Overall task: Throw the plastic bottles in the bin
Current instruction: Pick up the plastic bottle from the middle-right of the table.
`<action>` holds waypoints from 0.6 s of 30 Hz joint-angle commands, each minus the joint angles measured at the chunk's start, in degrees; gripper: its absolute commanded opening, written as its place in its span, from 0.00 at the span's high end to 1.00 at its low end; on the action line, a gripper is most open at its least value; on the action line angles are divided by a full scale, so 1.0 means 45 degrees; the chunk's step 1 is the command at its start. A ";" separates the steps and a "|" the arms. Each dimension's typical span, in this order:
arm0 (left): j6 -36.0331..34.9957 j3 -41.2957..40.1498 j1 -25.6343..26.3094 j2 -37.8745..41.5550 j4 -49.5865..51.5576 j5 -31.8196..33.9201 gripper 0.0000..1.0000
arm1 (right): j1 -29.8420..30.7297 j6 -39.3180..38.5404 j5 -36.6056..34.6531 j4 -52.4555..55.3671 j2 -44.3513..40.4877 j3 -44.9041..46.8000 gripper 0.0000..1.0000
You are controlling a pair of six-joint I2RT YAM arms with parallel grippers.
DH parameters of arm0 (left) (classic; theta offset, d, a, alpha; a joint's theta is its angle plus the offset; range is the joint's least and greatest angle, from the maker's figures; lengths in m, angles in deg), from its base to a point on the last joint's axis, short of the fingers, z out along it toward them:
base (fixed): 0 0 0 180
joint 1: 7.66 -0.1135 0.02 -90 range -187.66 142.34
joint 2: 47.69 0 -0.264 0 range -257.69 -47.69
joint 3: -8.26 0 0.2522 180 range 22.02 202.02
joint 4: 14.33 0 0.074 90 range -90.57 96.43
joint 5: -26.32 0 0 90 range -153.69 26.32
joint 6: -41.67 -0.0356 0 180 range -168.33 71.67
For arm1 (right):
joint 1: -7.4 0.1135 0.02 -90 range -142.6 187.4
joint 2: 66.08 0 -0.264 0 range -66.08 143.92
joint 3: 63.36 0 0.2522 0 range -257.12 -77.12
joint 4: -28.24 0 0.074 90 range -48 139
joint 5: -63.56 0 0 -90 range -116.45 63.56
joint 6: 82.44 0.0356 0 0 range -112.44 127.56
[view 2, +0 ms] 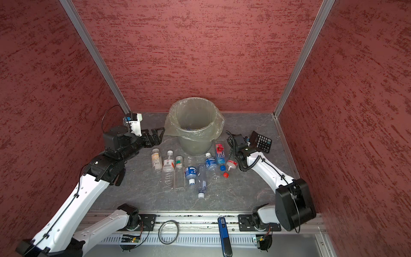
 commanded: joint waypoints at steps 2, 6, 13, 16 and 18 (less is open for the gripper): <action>0.0017 -0.1231 -0.0257 0.1009 0.0615 0.0134 0.00 | -0.0505 -0.0386 0.0640 -0.1094 0.0795 -0.0604 0.15; 0.0439 -0.2368 -0.0514 0.1716 0.0963 0.0189 0.01 | -0.0526 -0.0527 0.0695 -0.1238 0.2031 -0.1131 0.17; 0.1347 -0.3714 -0.0741 0.2703 0.1474 0.0683 0.00 | -0.0569 -0.0569 0.0723 -0.1781 0.3054 -0.0697 0.22; 0.1619 -0.4069 -0.0751 0.2739 0.1476 0.0540 0.00 | -0.0578 -0.0512 0.0920 -0.2163 0.3045 -0.0214 0.25; 0.1742 -0.4354 -0.0797 0.2720 0.1366 0.0306 0.01 | -0.0568 -0.0549 0.1004 -0.2476 0.2830 0.0179 0.29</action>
